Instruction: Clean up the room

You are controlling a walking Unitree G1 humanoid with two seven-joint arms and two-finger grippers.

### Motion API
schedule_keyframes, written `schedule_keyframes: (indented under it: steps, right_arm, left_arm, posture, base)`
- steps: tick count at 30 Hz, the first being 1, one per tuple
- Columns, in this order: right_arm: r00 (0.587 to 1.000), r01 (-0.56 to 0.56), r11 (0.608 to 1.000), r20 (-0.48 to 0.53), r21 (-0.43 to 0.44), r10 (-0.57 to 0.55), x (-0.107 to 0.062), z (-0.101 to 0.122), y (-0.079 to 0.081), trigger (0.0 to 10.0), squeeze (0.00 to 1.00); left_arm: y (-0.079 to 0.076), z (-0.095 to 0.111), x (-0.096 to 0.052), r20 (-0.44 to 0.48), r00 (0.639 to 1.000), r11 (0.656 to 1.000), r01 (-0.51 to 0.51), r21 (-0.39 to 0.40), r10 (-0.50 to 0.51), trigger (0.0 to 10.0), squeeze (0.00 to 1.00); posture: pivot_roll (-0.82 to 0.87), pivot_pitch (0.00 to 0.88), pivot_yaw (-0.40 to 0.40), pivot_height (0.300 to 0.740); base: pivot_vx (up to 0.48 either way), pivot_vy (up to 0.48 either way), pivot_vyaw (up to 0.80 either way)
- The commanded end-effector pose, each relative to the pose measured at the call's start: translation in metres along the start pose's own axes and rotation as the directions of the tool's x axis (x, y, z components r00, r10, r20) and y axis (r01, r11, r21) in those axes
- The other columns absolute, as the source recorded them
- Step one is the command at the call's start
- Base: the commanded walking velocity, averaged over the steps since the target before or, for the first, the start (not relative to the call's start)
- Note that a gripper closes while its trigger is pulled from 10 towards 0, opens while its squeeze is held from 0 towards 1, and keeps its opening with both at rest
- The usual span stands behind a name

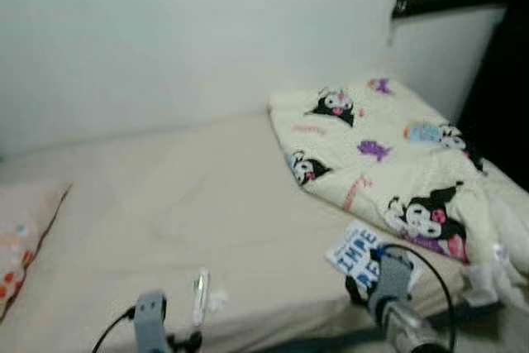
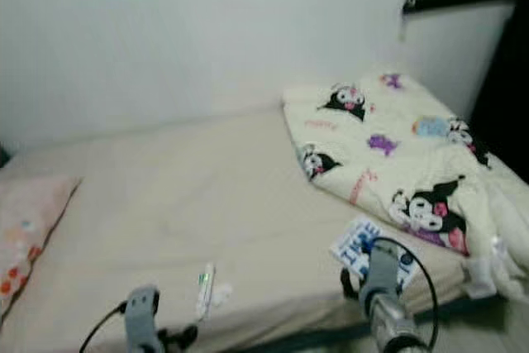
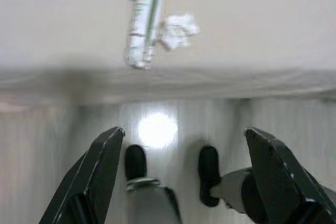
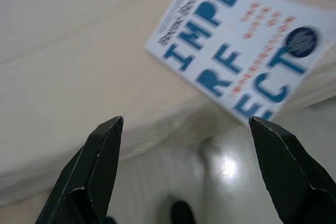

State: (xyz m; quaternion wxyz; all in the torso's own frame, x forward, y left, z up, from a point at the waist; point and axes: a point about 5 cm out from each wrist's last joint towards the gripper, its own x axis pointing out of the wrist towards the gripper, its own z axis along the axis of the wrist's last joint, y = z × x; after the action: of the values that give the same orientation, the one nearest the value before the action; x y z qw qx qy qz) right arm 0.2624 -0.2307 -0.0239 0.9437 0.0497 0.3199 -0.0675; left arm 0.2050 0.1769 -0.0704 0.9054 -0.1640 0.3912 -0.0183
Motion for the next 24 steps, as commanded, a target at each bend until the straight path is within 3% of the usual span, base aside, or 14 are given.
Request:
schedule_keyframes:
  steps: [1,10,14,19,24]
  right_arm:
    - [1.0,-0.029,1.0,-0.003,0.011,0.029,0.001,-0.002,0.01,10.0,0.0]
    - [0.999,-0.053,0.999,0.001,0.003,0.053,0.002,-0.001,0.016,10.0,0.0]
    - [0.998,-0.06,0.998,0.0,-0.008,0.06,0.002,0.0,0.017,10.0,0.0]
    - [0.995,-0.093,0.995,0.045,-0.022,0.094,0.005,0.014,0.026,10.0,0.0]
    - [0.993,-0.11,0.993,0.028,-0.053,0.111,0.007,0.017,0.033,10.0,0.0]
  left_arm:
    - [0.005,0.0,-0.002,0.01,1.0,1.0,-0.016,-0.007,0.016,10.0,0.0]
    - [0.001,0.004,0.0,0.034,0.999,1.0,-0.002,-0.024,0.002,10.0,0.0]
    - [0.0,0.008,0.001,0.055,0.998,0.999,-0.01,-0.034,0.012,10.0,0.0]
    - [-0.006,0.037,0.006,0.169,0.986,0.997,0.016,-0.076,-0.003,10.0,0.0]
    - [-0.014,0.058,0.009,0.247,0.968,0.995,0.067,-0.072,-0.047,10.0,0.0]
  posture:
    - [-0.17,0.006,0.081,0.74]
    - [-0.17,0.002,0.076,0.74]
    - [-0.17,0.002,0.075,0.74]
    - [-0.16,0.003,0.075,0.74]
    - [-0.16,0.008,0.077,0.74]
  base:
    - [0.0,0.0,0.0]
    - [0.0,-0.402,0.0]
    - [0.0,0.0,0.0]
    - [0.0,0.0,0.0]
    - [0.0,0.0,0.0]
